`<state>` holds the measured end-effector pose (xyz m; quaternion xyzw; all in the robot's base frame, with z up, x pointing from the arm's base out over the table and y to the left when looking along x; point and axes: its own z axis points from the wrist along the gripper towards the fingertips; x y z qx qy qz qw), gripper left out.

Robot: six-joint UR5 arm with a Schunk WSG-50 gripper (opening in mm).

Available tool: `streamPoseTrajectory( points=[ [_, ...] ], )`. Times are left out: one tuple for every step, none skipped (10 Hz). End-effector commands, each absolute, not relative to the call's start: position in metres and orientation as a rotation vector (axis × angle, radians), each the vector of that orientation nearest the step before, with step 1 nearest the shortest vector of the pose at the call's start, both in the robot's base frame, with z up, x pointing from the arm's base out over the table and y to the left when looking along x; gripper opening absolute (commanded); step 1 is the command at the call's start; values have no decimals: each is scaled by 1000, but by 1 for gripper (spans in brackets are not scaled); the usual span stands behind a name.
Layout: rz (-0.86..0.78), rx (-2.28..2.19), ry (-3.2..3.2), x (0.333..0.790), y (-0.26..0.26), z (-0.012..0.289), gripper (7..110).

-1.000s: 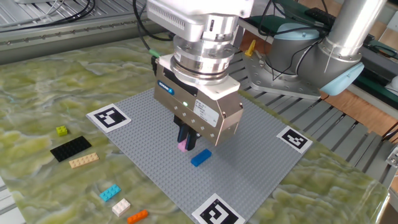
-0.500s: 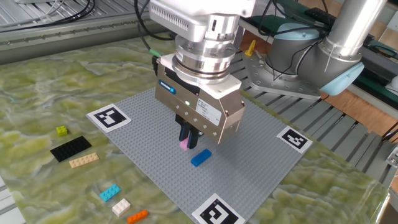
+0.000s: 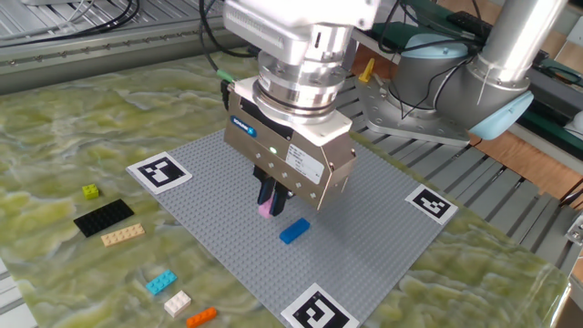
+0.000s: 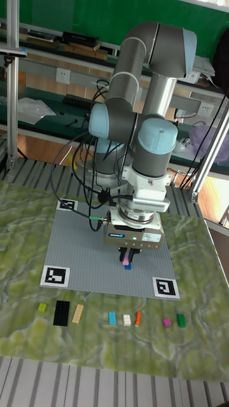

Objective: Stack small Lego blocks randomly, one at a time

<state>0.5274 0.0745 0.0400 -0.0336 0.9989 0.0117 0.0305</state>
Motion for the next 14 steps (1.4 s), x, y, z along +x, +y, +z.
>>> streamPoseTrajectory(
  points=[
    [63, -135, 3044, 516, 87, 29, 7],
    [49, -119, 3043, 513, 87, 27, 7],
    [50, -117, 3047, 511, 86, 25, 7],
    [59, -116, 3046, 510, 84, 19, 7],
    [80, -111, 3046, 510, 86, 15, 7],
    [71, -109, 3046, 511, 84, 13, 7],
    [72, -102, 3052, 509, 85, 13, 7],
    [78, -95, 3062, 507, 85, 12, 7],
    [87, -93, 3064, 507, 87, 13, 7],
    [87, -93, 3066, 507, 88, 13, 7],
    [95, -90, 3067, 506, 90, 12, 7],
    [95, -86, 3069, 504, 91, 11, 7],
    [93, -86, 3072, 503, 91, 11, 7],
    [89, -80, 3079, 501, 91, 11, 7]
  ],
)
